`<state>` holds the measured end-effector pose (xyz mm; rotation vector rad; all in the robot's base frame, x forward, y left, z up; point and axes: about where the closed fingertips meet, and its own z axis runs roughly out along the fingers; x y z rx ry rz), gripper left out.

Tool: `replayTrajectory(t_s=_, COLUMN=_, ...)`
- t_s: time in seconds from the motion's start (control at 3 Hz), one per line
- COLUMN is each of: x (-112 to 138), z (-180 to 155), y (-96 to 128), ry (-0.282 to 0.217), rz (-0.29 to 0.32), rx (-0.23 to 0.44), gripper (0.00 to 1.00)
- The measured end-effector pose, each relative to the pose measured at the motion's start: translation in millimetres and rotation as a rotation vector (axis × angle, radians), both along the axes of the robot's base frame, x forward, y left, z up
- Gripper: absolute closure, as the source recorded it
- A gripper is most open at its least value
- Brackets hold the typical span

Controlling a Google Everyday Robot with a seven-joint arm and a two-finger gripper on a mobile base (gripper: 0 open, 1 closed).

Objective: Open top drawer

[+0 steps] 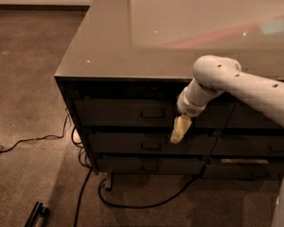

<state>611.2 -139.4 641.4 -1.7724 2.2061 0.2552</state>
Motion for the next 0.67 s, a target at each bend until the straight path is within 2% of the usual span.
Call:
replayTrajectory(t_s=0.33, x=-29.8, z=-5.1, y=-4.8, ry=0.045, rz=0.086, rx=0.005, gripper=0.41)
replayTrajectory(t_s=0.67, x=-29.7, z=-1.6, y=-4.8, ry=0.045, rz=0.086, rx=0.005, gripper=0.64)
